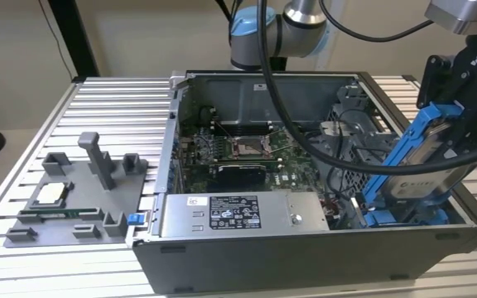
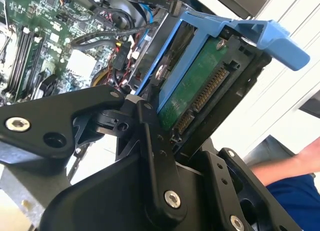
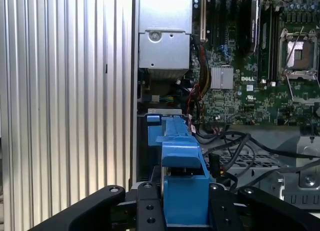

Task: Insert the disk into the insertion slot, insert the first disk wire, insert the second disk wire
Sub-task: 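Insert the disk into the insertion slot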

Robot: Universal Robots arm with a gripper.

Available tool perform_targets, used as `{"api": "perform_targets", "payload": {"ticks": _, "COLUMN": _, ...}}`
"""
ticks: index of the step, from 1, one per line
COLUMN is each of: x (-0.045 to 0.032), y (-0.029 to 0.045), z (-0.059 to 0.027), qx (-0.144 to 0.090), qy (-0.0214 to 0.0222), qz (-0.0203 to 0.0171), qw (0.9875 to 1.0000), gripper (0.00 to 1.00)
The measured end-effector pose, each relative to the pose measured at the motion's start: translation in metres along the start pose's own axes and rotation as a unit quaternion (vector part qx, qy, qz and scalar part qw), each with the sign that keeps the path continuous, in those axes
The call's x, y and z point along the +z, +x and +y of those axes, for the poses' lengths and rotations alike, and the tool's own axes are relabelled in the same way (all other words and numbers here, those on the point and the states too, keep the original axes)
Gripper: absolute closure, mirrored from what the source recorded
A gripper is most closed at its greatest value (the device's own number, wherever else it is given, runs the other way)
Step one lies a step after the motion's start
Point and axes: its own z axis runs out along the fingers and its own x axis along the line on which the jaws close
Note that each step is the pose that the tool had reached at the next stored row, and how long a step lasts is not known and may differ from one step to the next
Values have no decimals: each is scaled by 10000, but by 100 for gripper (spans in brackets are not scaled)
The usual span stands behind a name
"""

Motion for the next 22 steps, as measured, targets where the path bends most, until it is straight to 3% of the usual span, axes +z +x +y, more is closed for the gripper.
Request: {"api": "perform_targets", "payload": {"ticks": 22, "x": 221, "y": -60, "z": -24, "qx": 0, "qy": 0, "qz": 0, "qw": 10000, "gripper": 100}}
